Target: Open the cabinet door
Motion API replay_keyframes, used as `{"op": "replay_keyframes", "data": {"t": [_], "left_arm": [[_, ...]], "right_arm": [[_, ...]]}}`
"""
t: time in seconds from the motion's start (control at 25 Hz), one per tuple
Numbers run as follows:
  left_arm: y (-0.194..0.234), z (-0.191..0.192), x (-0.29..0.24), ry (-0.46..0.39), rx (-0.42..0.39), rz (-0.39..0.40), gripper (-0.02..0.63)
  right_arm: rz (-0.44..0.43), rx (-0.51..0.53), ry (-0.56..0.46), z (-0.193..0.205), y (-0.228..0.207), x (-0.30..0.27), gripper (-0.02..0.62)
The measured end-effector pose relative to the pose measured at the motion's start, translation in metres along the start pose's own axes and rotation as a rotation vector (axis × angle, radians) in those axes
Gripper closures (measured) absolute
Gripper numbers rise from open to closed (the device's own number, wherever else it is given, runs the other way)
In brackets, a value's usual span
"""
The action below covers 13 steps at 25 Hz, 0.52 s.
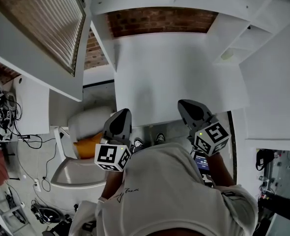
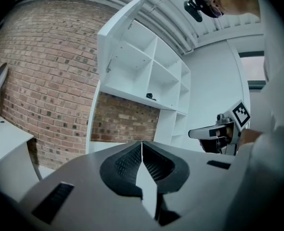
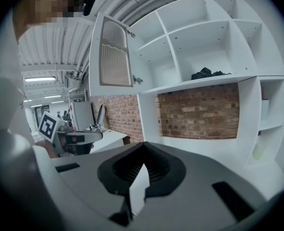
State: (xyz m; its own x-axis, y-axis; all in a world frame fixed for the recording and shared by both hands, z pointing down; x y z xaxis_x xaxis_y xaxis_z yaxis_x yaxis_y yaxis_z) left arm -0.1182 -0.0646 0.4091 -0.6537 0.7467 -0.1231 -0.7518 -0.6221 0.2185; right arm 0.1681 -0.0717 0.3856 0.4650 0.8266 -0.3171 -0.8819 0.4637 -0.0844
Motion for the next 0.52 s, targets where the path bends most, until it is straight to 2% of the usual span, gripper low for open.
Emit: {"op": "replay_keyframes", "data": {"t": [0.32, 0.52], "left_arm": [[-0.0024, 0.0022, -0.0062, 0.007, -0.001, -0.001, 0.589], [-0.0025, 0.0047, -0.0056, -0.043, 0.06, -0.017, 0.589]], "right_arm": [[0.006, 0.012, 0.014, 0.0033, -0.0041, 0.0042, 0.572], [0.009, 0.005, 0.03, 0.008, -0.0091, 0.007, 0.572]]}}
Point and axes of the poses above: the fingertips, and each gripper's own axes: x backward along the fingers, y to its left, z out of its underside, the point moved 10 cm from there along x, backward along the fingers, and after that the axes turned 8 degrees about z, right-handed, at the moved point
